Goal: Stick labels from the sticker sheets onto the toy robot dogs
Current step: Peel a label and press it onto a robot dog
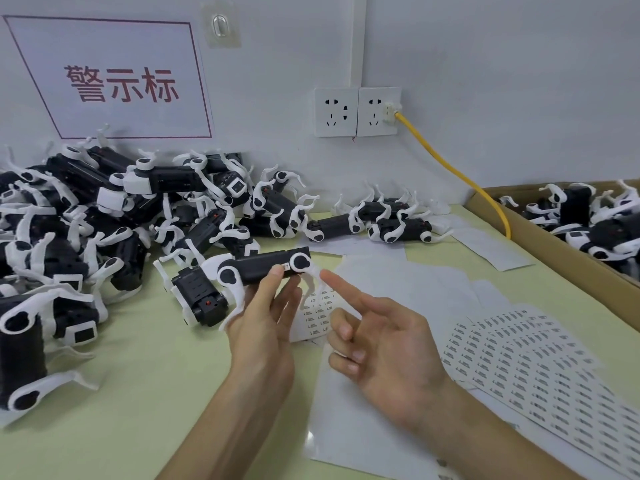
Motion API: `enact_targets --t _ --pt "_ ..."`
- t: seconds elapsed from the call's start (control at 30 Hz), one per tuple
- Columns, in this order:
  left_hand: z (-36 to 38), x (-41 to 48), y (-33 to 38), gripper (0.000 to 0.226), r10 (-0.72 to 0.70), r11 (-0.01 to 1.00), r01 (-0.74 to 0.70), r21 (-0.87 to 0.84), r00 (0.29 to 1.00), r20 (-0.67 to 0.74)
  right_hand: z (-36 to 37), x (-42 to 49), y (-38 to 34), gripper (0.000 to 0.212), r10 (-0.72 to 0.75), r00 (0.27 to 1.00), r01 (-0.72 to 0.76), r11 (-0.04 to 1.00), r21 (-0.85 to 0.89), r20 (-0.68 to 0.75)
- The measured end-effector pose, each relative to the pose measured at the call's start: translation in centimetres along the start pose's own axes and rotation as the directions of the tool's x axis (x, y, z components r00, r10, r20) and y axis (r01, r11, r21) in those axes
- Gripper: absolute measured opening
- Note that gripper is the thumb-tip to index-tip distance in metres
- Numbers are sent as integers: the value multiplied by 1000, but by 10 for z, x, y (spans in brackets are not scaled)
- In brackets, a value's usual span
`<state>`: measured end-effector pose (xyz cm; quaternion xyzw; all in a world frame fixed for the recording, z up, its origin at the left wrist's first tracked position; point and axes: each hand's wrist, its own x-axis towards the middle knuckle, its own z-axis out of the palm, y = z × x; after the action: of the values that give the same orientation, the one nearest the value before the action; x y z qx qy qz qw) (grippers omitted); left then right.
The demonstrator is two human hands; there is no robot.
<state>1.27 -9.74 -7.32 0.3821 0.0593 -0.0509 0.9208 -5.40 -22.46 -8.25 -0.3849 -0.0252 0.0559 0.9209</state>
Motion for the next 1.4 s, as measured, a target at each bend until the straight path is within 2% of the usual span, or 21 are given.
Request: enact_targets --t 0.17,0.3,0.43,0.5,0.6,0.73,0.87,0.97,1.1,1.3,1.4 --pt "1 -4 -7 15 -59 998 57 29 996 66 -3 -2 -11 49 -138 983 129 989 -79 -121" --pt "1 -5 -9 23 -123 986 103 132 981 151 -3 -2 -17 37 -248 930 172 946 -274 -270" --pt "1 -6 -12 33 -154 972 112 206 967 201 0 -1 -15 28 -367 890 163 809 -564 -269" --pt "0 -7 -13 39 -146 973 96 212 961 233 0 0 -14 26 -404 874 159 762 -628 -268" --pt "-2 -5 -13 47 -136 966 63 252 949 283 1 0 -14 27 -413 874 173 757 -630 -257" --pt "-3 -3 -14 40 -118 957 41 287 959 256 0 0 -13 36 -419 877 182 742 -645 -234" --pt "-4 -3 -14 27 -120 942 45 332 971 209 -1 0 -9 38 -456 862 154 654 -740 -223" --pt "-2 -7 -17 26 -103 923 26 385 978 182 -3 0 -4 45 -446 876 136 594 -793 -185" --pt "0 -10 -20 26 -60 910 -7 414 987 150 -4 1 -3 30 -459 880 162 533 -830 -123" --pt "0 -12 -24 39 -36 892 -61 448 978 205 -6 2 -6 27 -490 859 160 530 -832 -147" --pt "1 -11 -24 43 -37 881 -75 467 974 225 -6 2 -5 30 -473 868 170 570 -804 -152"
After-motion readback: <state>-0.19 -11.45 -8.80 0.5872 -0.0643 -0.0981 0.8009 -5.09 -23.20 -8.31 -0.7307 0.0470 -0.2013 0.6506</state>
